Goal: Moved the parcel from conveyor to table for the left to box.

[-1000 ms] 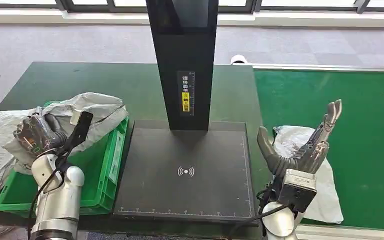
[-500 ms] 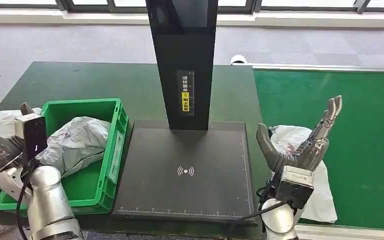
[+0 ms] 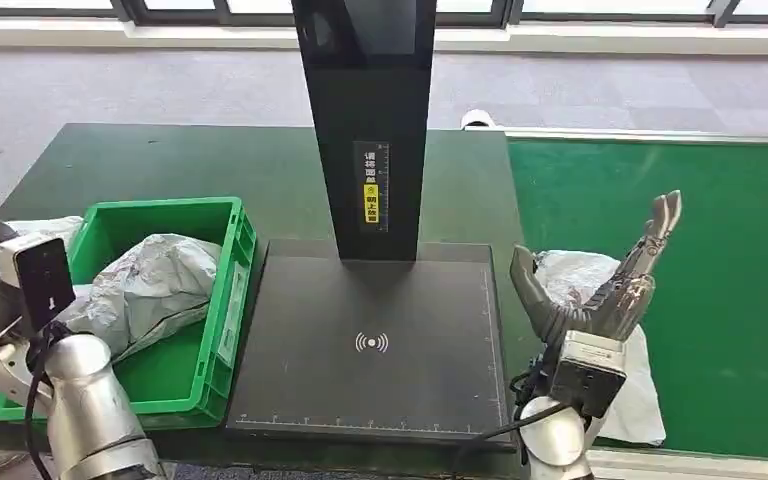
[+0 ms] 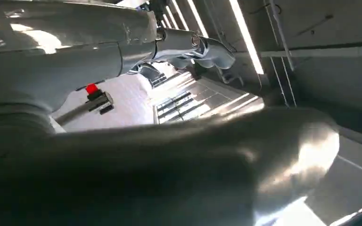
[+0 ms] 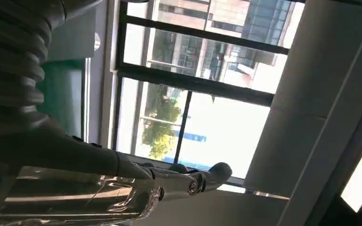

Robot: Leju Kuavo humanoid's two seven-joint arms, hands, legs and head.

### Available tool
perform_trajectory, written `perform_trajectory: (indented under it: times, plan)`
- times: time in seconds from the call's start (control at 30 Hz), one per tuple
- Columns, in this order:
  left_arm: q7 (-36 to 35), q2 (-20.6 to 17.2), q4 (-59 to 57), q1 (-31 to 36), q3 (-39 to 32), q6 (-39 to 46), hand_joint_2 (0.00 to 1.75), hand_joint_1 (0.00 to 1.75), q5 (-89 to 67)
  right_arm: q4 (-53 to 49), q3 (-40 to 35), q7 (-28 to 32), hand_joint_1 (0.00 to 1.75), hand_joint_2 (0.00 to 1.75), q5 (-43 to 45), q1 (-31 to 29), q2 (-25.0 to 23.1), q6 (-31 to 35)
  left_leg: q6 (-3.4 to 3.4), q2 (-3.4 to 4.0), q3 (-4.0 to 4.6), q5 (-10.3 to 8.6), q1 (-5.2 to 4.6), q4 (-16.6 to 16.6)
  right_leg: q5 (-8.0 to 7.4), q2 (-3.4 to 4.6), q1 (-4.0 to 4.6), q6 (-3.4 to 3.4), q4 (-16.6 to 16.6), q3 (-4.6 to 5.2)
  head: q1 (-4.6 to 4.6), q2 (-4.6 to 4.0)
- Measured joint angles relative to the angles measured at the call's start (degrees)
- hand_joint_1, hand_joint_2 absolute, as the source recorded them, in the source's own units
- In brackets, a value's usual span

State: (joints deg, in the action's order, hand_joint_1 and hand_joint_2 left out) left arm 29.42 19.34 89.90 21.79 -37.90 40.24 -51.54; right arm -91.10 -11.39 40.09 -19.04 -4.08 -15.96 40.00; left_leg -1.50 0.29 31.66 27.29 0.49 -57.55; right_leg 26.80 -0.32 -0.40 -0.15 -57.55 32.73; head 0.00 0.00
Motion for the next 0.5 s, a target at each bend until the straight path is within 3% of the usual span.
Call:
perform_trajectory:
  times: [0.23, 0.27, 0.37, 0.5]
  plan:
    - [0.37, 0.11, 0.87, -0.39, 0.04, -0.02, 0.00, 0.00, 0.72, 0.02, 0.00, 0.00, 0.00, 1.75, -0.02, 0.00, -0.11, 0.00, 0.00, 0.00, 0.00, 0.00, 0.00, 0.00, 0.00, 0.00, 0.00, 0.00, 0.00, 0.00, 0.00, 0.00]
    - [0.90, 0.15, 0.96, -0.53, 0.18, -0.02, 1.75, 0.00, 2.02, 0.04, 0.02, 0.00, 0.00, 1.75, -0.20, 0.00, -0.11, 0.00, 0.00, 0.00, -0.01, 0.00, 0.00, 0.00, 0.00, 0.00, 0.00, 0.00, 0.00, 0.01, 0.00, 0.00]
    - [2.36, -0.29, 1.60, -2.82, 3.86, -4.38, 1.75, 0.00, 17.87, 1.03, 0.79, -1.18, 0.00, 1.75, -2.34, -0.19, -0.13, 0.00, 0.00, 0.00, -0.03, 0.00, 0.00, 0.00, 0.00, 0.01, 0.00, 0.00, 0.01, 0.01, 0.00, 0.00]
    - [3.92, -2.38, 5.78, -8.71, 15.35, -22.88, 1.75, 0.00, 48.44, 4.22, 4.47, -6.08, 0.00, 1.75, -8.54, -1.06, -0.13, 0.00, 0.01, -0.05, 0.01, 0.00, -0.01, 0.00, 0.00, -0.07, -0.01, 0.01, 0.01, -0.01, 0.00, 0.00]
